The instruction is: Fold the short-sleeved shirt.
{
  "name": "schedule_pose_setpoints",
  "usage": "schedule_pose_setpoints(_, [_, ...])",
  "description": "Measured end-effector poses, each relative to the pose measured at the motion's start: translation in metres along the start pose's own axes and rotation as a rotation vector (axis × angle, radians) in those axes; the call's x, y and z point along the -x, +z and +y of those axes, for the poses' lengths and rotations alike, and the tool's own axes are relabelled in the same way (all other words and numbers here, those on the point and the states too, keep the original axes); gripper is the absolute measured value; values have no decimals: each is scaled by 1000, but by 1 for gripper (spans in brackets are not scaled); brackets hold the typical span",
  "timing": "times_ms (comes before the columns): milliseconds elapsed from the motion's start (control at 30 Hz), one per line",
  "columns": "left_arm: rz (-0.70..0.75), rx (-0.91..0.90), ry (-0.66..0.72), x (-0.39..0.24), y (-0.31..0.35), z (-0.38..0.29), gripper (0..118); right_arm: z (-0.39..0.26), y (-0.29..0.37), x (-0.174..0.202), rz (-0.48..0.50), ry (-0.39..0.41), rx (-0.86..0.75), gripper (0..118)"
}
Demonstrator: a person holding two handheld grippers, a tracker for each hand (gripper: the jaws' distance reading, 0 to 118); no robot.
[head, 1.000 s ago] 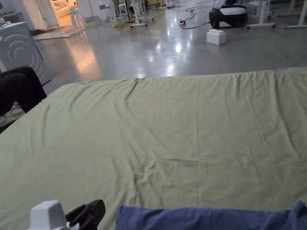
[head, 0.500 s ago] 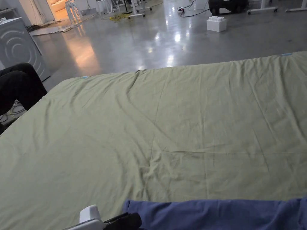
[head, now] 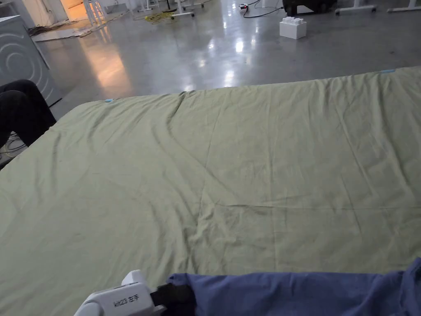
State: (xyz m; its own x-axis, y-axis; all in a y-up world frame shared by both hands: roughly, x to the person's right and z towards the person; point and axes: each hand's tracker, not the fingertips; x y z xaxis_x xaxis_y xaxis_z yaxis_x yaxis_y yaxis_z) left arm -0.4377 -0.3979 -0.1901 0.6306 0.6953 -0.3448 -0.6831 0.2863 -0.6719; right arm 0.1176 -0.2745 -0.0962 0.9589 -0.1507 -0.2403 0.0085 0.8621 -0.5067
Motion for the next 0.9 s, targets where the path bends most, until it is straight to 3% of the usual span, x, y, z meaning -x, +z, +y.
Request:
schedule_pose_setpoints(200, [-41, -108, 55, 11, 41, 14, 7, -1, 7, -11, -13, -27, 0, 0])
schedule_pose_setpoints(233, [-34, -134, 49, -15, 54, 3, 7, -1, 7, -13, -13, -40, -1, 0])
schedule_pose_setpoints(433, [51, -230, -41, -18, 87, 23, 7, -5, 10, -18, -13, -98, -13, 0])
schedule_pose_setpoints(533, [113, -227, -157, -11, 90, 42, 7, -7, 10, -25, -7, -112, -9, 0])
schedule_pose_setpoints(733, [-131, -132, -283, -108, 42, -12, 7, -8, 9, -24, 1, -136, -10, 0])
schedule_pose_setpoints(900, [-194, 29, -410, -173, -41, -67, 7, -5, 22, -16, -31, -65, -21, 0])
